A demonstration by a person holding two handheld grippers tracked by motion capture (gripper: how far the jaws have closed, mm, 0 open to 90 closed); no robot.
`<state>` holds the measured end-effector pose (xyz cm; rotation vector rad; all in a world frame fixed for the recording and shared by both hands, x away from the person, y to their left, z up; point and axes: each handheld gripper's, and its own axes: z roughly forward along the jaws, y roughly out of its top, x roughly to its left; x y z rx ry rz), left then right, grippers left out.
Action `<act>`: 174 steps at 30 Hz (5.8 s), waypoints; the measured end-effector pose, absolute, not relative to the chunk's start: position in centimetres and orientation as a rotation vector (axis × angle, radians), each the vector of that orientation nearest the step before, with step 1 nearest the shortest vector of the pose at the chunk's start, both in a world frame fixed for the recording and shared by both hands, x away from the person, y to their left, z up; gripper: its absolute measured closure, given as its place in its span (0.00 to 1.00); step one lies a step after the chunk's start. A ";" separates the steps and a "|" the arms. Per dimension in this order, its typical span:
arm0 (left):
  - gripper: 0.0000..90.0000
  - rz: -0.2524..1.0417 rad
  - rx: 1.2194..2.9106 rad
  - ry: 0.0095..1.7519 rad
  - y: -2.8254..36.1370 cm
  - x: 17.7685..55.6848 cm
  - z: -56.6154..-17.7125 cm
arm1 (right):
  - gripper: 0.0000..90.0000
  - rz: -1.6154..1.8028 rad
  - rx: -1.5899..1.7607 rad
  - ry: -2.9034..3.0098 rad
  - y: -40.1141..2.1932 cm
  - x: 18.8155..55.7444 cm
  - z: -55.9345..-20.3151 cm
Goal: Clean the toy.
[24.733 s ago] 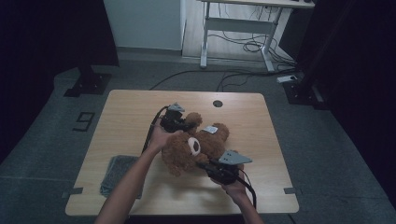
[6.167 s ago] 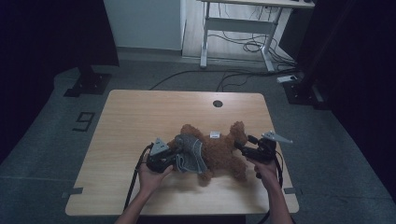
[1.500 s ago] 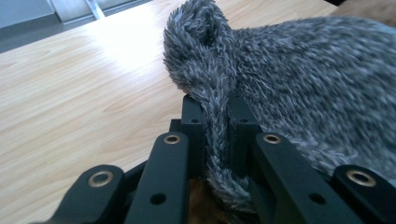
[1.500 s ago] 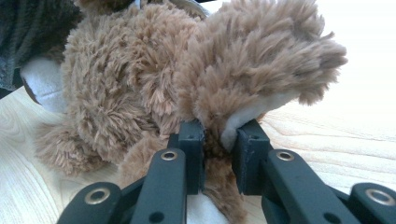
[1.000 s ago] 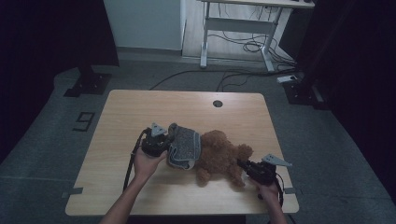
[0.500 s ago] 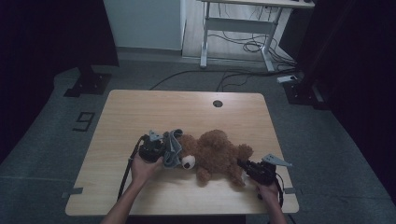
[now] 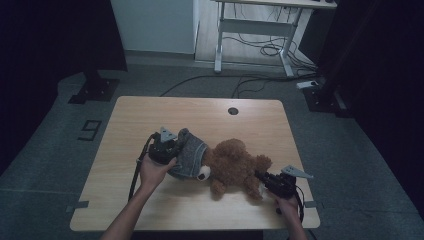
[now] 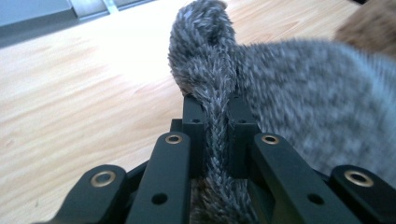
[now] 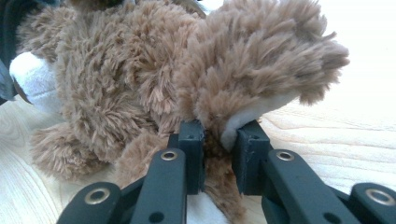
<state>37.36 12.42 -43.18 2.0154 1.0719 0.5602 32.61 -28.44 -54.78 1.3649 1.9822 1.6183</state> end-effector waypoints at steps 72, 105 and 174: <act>0.91 0.541 2.096 0.983 5.3 38.7 -42.7 | 0.82 1.662 1.388 1.986 -28.4 32.7 -55.2; 0.91 0.557 2.107 0.982 3.8 39.6 -42.3 | 0.82 1.661 1.388 1.989 -28.5 32.7 -55.2; 0.91 0.436 2.151 0.839 -2.9 38.0 -43.3 | 0.85 1.637 1.370 2.001 -28.3 32.8 -55.3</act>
